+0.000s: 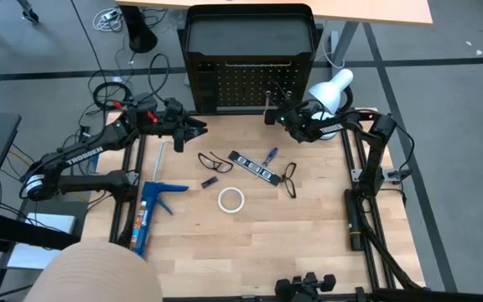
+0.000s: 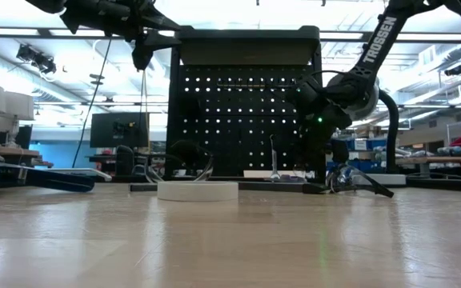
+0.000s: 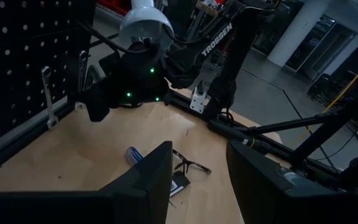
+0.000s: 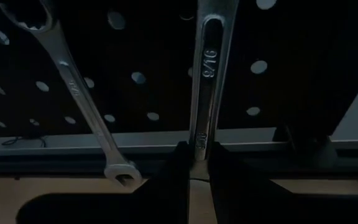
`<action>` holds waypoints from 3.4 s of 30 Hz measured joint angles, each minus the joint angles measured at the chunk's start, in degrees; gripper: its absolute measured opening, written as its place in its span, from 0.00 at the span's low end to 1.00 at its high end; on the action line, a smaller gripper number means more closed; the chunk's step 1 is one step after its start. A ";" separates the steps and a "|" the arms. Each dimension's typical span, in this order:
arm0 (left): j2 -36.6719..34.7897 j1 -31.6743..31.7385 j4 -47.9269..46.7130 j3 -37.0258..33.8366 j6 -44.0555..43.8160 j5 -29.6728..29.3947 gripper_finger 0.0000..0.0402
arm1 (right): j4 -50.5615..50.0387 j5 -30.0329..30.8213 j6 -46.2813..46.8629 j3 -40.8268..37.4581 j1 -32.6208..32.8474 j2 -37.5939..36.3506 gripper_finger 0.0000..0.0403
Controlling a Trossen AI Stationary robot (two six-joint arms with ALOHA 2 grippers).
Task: Hang tools onto peg board
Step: Unhang the right wrench from the peg board
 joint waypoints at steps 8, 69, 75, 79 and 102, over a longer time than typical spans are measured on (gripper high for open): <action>-0.33 -0.01 -0.46 0.00 -0.16 -0.01 0.39 | 1.47 -0.37 4.08 -2.51 0.07 0.00 0.11; -0.74 0.02 -0.69 0.55 0.54 -0.02 0.39 | -4.92 -11.97 11.37 -5.14 4.89 -8.66 0.11; -0.74 0.02 -1.37 0.57 -1.93 0.90 0.39 | -13.80 -19.28 15.89 -5.09 8.86 -12.04 0.11; -0.70 -0.01 -2.51 0.57 -1.97 1.50 0.39 | -22.03 -23.18 18.15 -5.14 10.97 -17.70 0.11; 3.15 -3.76 -1.12 0.80 -4.38 -1.19 0.39 | -74.09 -40.11 15.08 -1.49 17.94 -30.30 0.35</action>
